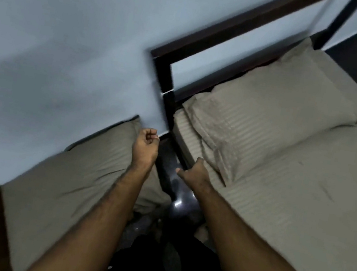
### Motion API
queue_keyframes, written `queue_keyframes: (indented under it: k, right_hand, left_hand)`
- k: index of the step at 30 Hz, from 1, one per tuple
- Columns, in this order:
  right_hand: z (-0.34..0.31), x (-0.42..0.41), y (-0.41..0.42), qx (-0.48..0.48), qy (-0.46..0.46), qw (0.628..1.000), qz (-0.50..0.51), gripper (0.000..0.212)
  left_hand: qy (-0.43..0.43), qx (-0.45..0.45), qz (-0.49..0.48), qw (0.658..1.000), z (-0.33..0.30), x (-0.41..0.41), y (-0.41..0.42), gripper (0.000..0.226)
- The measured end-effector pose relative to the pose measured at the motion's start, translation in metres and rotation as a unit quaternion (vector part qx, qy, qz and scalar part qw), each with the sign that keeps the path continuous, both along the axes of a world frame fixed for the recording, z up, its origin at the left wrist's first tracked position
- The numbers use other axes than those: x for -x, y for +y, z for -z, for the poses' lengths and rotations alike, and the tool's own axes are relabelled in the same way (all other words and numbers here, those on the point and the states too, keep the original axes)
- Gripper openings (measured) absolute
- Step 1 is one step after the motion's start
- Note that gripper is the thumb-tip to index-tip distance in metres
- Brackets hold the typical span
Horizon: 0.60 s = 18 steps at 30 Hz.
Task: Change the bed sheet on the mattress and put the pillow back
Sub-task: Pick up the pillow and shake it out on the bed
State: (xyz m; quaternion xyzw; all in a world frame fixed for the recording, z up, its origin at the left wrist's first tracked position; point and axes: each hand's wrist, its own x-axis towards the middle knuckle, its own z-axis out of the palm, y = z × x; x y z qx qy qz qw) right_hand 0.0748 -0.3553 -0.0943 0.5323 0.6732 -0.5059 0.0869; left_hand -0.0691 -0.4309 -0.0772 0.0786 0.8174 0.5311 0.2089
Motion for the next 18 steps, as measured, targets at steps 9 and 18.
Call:
queue_keyframes:
  k: [9, 18]
  right_hand:
    - [0.034, 0.096, -0.168, 0.057, -0.011, 0.99, -0.125, 0.084]
    - [0.147, 0.091, -0.335, 0.147, -0.083, 0.974, -0.15, 0.058]
  left_hand:
    - [-0.062, 0.07, -0.136, 0.986, 0.049, 0.051, -0.226, 0.015]
    - [-0.16, 0.147, -0.243, 0.945, 0.116, 0.04, -0.419, 0.009]
